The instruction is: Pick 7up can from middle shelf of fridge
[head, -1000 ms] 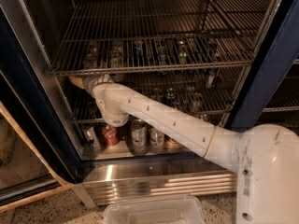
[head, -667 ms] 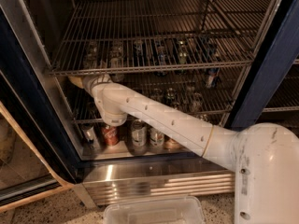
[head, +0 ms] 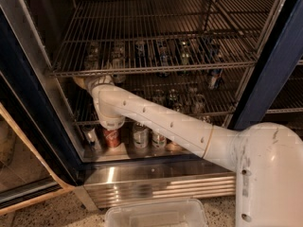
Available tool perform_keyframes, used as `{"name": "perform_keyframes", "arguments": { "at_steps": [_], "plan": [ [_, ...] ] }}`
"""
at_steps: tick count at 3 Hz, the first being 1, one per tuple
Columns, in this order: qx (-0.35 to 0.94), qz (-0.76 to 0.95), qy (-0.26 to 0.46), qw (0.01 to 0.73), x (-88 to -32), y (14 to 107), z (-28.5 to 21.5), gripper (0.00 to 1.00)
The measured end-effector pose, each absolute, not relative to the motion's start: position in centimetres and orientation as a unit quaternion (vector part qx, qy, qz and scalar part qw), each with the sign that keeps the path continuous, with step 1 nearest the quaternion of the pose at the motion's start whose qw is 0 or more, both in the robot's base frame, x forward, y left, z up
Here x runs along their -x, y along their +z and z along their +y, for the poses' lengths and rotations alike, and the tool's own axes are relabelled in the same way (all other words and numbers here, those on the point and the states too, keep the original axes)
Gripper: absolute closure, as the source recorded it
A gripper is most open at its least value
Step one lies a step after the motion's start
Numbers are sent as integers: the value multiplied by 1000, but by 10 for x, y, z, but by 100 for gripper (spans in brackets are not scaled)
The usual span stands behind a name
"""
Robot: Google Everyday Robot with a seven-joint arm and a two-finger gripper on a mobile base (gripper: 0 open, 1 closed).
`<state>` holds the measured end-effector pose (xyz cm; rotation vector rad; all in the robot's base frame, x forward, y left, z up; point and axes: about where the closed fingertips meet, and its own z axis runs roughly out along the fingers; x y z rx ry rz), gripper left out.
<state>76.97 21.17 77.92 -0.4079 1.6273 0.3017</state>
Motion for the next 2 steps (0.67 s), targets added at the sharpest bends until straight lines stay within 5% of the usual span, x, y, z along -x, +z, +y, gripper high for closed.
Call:
{"name": "perform_keyframes", "arguments": {
  "at_steps": [2],
  "plan": [
    [171, 725, 118, 656, -780, 776, 204, 26]
  ]
}}
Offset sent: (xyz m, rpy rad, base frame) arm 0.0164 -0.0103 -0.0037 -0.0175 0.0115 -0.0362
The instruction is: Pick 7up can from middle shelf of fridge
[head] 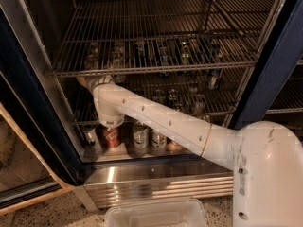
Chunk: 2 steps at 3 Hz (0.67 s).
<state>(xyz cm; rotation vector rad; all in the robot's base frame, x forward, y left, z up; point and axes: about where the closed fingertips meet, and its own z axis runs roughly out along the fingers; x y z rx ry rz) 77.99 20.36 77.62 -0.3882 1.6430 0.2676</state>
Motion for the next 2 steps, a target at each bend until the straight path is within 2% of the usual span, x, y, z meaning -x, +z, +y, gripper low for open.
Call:
{"name": "perform_keyframes", "arguments": {
  "at_steps": [2],
  "plan": [
    [183, 726, 124, 651, -793, 776, 211, 31]
  ]
}}
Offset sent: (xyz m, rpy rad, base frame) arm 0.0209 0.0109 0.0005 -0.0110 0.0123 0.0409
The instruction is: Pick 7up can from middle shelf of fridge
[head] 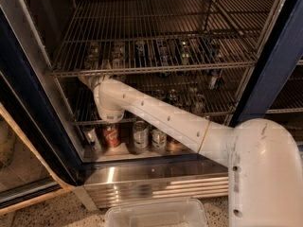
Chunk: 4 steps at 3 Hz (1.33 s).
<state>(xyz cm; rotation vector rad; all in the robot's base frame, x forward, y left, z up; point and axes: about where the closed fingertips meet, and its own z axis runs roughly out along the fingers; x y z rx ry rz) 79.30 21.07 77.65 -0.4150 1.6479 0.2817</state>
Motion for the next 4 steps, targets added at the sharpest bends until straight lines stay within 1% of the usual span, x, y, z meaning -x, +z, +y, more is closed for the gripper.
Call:
{"name": "perform_keyframes", "arguments": {
  "at_steps": [1, 2, 3, 4],
  "plan": [
    [188, 726, 128, 649, -798, 776, 215, 32],
    [196, 728, 133, 644, -802, 773, 223, 47],
    [196, 728, 133, 644, -802, 773, 223, 67],
    [196, 728, 133, 644, -802, 773, 223, 91]
  ]
}}
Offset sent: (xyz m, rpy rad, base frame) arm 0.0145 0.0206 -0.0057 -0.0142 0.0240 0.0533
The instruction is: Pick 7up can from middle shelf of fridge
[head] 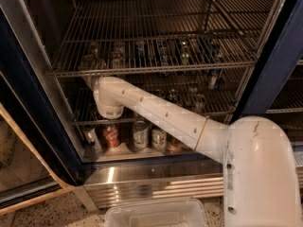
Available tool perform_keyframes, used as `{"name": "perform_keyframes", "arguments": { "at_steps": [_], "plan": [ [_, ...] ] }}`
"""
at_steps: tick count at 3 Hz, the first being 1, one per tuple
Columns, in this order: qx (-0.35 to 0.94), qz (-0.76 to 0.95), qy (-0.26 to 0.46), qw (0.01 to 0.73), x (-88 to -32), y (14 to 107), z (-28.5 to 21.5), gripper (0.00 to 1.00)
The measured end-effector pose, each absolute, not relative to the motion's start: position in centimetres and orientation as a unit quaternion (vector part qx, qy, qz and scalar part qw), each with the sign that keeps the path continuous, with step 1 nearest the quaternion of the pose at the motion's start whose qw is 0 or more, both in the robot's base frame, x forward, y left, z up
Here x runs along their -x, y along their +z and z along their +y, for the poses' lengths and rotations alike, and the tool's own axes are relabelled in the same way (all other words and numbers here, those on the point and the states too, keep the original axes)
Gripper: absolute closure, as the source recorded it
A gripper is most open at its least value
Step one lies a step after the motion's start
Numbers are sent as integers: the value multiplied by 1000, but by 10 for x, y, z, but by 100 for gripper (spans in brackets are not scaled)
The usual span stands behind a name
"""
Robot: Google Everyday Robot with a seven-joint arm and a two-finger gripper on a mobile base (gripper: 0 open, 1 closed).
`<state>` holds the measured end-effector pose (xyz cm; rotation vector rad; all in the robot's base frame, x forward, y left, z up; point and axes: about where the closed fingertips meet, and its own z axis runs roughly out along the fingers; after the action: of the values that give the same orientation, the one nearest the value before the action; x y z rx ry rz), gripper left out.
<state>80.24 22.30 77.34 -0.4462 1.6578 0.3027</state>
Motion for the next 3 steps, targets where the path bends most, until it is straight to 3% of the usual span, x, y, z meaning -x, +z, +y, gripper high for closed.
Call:
{"name": "perform_keyframes", "arguments": {
  "at_steps": [1, 3],
  "plan": [
    [196, 720, 143, 650, -793, 777, 223, 100],
    [180, 690, 179, 678, -731, 791, 206, 100]
  ]
}}
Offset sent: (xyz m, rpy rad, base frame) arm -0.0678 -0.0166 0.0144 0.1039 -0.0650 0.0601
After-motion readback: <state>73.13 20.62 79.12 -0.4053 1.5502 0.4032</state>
